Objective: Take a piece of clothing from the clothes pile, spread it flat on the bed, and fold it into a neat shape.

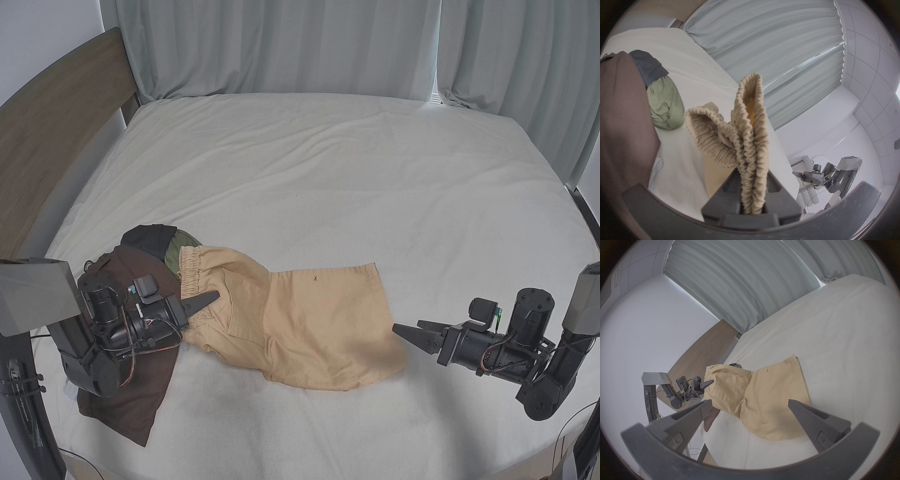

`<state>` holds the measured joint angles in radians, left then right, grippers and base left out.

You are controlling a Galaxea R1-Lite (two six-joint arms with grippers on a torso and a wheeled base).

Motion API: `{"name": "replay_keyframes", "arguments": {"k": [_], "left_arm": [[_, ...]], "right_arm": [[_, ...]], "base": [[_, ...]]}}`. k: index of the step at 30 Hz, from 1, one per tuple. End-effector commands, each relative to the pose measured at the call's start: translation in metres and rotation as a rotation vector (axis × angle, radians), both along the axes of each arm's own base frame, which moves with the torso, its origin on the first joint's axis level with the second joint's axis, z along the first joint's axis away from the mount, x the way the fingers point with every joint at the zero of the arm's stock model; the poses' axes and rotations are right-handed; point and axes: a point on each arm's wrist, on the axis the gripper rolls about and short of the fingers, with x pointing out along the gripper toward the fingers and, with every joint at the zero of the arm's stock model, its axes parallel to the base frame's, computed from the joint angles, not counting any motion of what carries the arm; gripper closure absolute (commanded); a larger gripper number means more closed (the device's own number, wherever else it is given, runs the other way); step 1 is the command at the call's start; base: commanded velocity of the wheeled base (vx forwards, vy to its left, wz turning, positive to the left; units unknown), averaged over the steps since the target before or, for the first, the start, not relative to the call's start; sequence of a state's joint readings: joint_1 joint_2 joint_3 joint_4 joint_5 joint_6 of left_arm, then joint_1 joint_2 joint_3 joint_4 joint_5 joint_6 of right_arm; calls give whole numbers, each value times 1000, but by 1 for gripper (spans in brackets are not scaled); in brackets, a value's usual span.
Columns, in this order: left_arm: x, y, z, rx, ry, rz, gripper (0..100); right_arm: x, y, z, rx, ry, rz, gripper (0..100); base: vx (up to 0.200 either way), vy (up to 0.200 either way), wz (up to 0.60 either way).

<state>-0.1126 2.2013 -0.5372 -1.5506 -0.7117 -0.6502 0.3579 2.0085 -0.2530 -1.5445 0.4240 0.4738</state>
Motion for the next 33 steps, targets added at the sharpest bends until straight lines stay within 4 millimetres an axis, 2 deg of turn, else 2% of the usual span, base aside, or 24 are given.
{"name": "replay_keyframes", "arguments": {"k": [1, 4, 9, 13, 33], "left_arm": [[0, -9, 4, 0, -18, -20, 100], [4, -20, 9, -5, -44, -2, 100], [15, -34, 4, -12, -53, 1, 100], [18, -41, 8, -36, -55, -14, 100], [19, -82, 2, -58, -53, -116, 100]], "right_arm": [[-1, 0, 1, 1, -4, 2, 0], [-1, 1, 1, 1, -4, 5, 0], [-1, 0, 2, -13, -20, 3, 0], [0, -1, 2, -13, -23, 0, 0], [0, 0, 2, -12, -25, 3, 0]], "base": [[0, 0, 0], [0, 0, 0], [0, 0, 0], [0, 0, 0], [0, 0, 0]]}}
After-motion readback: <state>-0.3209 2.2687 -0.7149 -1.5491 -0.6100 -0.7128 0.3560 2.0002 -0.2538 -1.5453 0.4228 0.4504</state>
